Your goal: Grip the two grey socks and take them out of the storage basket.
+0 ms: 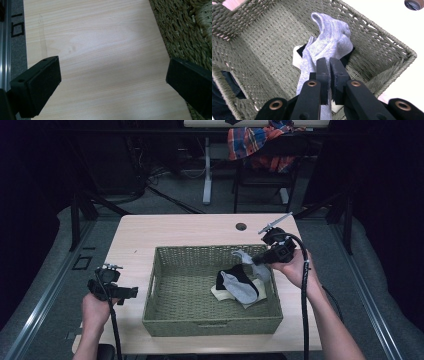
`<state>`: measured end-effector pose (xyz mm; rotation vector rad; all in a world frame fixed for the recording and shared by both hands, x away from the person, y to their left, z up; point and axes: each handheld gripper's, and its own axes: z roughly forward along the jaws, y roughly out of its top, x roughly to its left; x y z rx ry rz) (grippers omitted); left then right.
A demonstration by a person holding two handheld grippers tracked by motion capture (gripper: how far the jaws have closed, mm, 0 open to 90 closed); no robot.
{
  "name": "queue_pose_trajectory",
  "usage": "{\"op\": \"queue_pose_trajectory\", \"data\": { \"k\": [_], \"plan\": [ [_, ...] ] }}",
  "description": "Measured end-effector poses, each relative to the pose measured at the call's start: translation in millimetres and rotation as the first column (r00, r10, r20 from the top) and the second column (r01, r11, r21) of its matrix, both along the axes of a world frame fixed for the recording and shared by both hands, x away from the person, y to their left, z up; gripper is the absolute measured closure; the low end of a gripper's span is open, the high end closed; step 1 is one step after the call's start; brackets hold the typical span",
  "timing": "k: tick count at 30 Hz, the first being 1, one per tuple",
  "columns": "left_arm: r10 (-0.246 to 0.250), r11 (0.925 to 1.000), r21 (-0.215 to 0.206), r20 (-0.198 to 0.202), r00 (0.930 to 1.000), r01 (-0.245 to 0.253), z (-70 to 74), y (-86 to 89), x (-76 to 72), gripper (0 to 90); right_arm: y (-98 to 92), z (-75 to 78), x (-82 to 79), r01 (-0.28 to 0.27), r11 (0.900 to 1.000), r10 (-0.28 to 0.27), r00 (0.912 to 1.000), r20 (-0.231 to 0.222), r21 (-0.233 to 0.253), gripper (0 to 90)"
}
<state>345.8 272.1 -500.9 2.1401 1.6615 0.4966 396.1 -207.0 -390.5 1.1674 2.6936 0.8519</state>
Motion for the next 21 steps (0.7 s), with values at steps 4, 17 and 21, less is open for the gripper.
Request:
{"op": "queue_pose_trajectory", "data": {
  "k": [4, 17, 21],
  "plan": [
    [-0.001, 1.0, 0.001, -0.001, 1.0, 0.001, 0.0, -0.2, 0.2, 0.0, -2.7, 6.8, -3.3, 0.006, 1.0, -0.006, 0.9998, 0.019, 0.018, 86.3],
    [-0.001, 1.0, -0.001, 0.001, 1.0, 0.001, -0.2, -0.1, 0.0, 0.0, -16.1, 25.2, -11.0, 0.029, 0.999, -0.031, 0.9977, 0.061, 0.043, 86.3],
    [-0.004, 1.0, 0.002, -0.003, 1.0, 0.004, -0.4, -0.5, 0.1, 0.0, -24.4, 30.0, -12.2, 0.042, 0.998, -0.046, 0.9959, 0.078, 0.046, 86.3]
  ]
}}
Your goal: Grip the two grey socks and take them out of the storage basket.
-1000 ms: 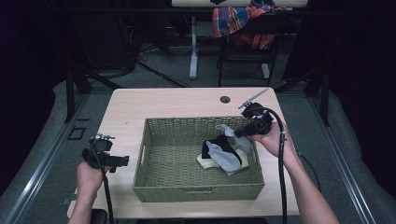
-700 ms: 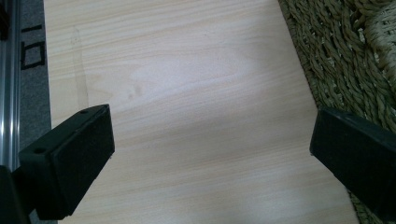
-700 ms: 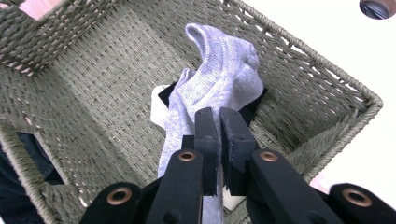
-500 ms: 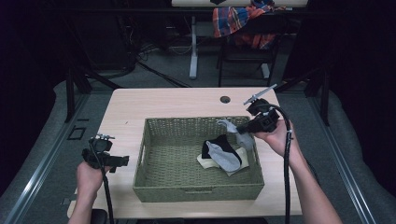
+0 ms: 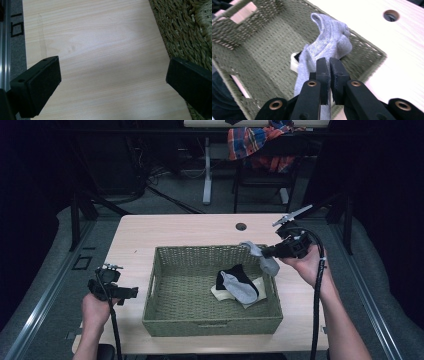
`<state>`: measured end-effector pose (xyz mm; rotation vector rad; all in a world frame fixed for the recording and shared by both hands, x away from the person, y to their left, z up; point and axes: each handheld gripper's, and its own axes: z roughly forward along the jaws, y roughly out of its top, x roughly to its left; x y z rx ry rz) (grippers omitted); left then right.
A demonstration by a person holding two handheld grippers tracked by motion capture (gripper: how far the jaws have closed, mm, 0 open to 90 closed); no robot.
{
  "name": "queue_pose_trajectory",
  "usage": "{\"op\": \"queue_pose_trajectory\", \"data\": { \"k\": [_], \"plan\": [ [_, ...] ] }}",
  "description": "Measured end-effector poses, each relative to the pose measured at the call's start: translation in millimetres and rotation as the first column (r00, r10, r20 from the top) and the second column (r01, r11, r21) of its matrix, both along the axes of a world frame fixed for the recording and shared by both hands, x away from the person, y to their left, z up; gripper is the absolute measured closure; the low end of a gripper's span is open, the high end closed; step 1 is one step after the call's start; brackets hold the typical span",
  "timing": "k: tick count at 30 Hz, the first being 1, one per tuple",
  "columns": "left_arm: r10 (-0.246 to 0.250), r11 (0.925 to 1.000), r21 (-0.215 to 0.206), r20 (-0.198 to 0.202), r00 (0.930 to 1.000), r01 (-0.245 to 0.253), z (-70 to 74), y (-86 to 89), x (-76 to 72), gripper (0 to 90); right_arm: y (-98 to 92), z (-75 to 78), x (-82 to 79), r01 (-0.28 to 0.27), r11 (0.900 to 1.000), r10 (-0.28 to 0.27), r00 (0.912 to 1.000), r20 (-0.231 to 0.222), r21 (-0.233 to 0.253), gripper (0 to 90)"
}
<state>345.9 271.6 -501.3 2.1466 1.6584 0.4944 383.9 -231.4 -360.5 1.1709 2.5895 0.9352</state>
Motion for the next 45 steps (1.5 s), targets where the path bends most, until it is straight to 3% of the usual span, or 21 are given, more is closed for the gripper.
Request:
{"op": "queue_pose_trajectory", "data": {
  "k": [21, 40, 45],
  "plan": [
    [0.001, 1.0, -0.005, -0.001, 1.0, -0.001, -0.2, 0.3, 0.1, 0.0, -44.5, 4.9, -1.9, 0.114, 0.993, -0.114, 0.9933, 0.021, -0.01, 86.3],
    [-0.001, 1.0, -0.005, 0.001, 1.0, 0.001, -0.1, 0.2, -0.2, 0.0, -79.1, -0.9, 4.2, 0.233, 0.972, -0.232, 0.9724, 0.022, -0.042, 86.4],
    [-0.001, 1.0, -0.004, 0.001, 1.0, 0.001, 0.0, 0.2, -0.3, 0.0, -85.6, -5.6, 7.3, 0.248, 0.967, -0.249, 0.9685, -0.002, -0.048, 86.3]
  ]
}}
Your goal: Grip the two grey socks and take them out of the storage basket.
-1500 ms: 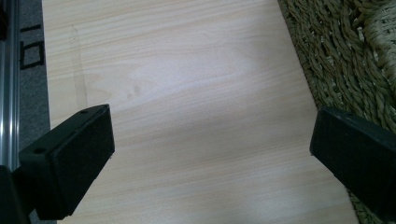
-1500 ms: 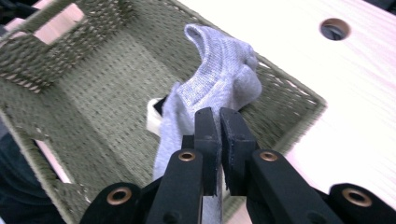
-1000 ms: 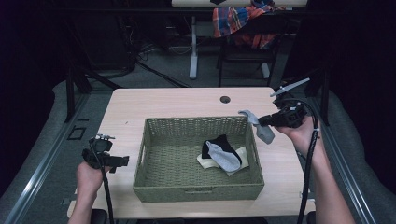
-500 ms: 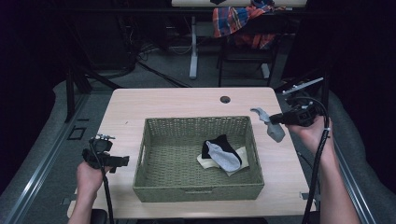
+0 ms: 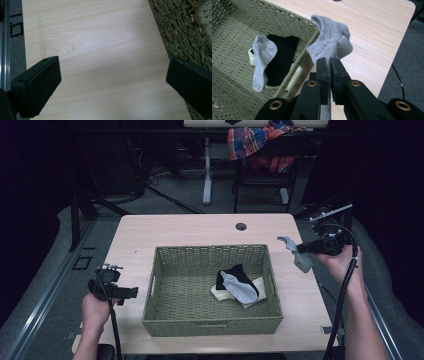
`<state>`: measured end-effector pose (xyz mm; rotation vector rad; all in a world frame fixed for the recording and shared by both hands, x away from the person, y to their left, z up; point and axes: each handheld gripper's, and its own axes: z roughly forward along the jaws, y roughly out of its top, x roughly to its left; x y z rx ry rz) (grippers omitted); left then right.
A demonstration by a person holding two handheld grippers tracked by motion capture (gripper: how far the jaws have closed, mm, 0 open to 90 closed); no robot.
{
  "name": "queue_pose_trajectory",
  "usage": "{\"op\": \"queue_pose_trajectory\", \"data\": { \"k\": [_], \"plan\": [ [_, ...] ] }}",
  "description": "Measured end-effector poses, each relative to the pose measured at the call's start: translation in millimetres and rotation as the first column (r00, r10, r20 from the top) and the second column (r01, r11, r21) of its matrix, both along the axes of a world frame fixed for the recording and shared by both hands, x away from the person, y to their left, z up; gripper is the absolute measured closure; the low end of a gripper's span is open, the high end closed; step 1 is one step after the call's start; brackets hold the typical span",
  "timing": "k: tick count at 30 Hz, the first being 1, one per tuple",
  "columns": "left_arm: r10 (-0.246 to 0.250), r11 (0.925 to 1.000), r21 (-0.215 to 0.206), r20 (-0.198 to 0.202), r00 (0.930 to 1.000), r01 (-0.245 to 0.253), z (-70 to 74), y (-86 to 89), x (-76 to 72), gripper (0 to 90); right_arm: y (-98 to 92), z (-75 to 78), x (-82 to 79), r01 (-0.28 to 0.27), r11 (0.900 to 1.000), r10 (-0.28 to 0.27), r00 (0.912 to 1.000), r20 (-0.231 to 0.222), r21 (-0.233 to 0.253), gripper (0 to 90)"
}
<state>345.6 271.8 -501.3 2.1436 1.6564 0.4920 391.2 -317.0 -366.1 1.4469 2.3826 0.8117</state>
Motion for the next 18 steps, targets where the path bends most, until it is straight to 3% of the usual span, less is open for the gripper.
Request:
{"op": "queue_pose_trajectory", "data": {
  "k": [9, 18],
  "plan": [
    [-0.001, 1.0, -0.001, 0.002, 1.0, 0.001, 0.0, 0.0, 0.0, 0.0, -9.5, -10.3, 6.0, 0.032, 0.999, -0.032, 0.9992, -0.024, 0.002, 86.4],
    [0.0, 1.0, -0.001, 0.002, 1.0, 0.0, 0.1, 0.1, 0.0, 0.0, -16.3, -28.7, 14.9, 0.06, 0.998, -0.059, 0.9951, -0.08, 0.005, 86.4]
  ]
}}
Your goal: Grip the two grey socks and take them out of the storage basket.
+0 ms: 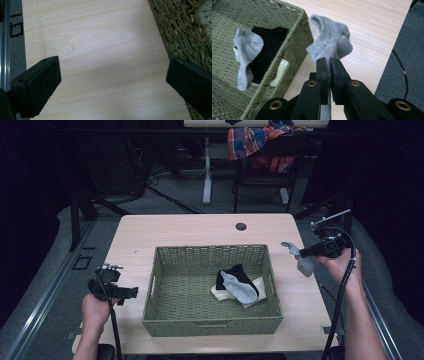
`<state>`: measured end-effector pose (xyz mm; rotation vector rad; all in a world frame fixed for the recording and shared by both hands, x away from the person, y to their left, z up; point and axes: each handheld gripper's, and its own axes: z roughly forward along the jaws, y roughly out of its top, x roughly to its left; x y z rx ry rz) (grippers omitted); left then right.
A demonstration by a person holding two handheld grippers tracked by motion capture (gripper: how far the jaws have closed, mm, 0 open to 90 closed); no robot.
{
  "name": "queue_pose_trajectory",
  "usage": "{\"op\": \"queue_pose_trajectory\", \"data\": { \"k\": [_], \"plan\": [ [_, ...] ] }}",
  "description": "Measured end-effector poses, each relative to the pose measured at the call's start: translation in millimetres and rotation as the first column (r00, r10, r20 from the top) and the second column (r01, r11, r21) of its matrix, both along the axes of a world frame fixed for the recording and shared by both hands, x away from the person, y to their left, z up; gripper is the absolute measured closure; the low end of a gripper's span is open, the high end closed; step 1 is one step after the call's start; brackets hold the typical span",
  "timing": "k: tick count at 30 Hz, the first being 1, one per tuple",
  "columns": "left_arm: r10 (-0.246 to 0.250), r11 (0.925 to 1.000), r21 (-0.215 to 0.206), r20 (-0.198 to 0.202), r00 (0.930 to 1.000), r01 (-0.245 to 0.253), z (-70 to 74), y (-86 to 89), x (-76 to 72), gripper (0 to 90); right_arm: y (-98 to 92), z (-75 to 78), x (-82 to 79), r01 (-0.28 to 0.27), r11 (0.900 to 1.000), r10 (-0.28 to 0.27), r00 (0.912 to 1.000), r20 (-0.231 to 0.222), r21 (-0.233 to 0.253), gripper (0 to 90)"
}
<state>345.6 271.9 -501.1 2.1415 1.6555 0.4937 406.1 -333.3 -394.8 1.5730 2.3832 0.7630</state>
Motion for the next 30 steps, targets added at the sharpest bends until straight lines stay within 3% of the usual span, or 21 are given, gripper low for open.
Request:
{"op": "queue_pose_trajectory", "data": {
  "k": [13, 30],
  "plan": [
    [0.0, 1.0, 0.001, 0.001, 1.0, 0.0, 0.0, -0.1, 0.0, 0.0, -6.9, -21.9, 9.1, 0.027, 1.0, -0.028, 0.9983, -0.051, -0.013, 86.4],
    [0.001, 1.0, 0.0, 0.0, 1.0, -0.001, 0.3, 0.2, 0.0, 0.0, -9.0, -29.3, 12.4, 0.025, 0.999, -0.028, 0.996, -0.085, -0.036, 86.4]
  ]
}}
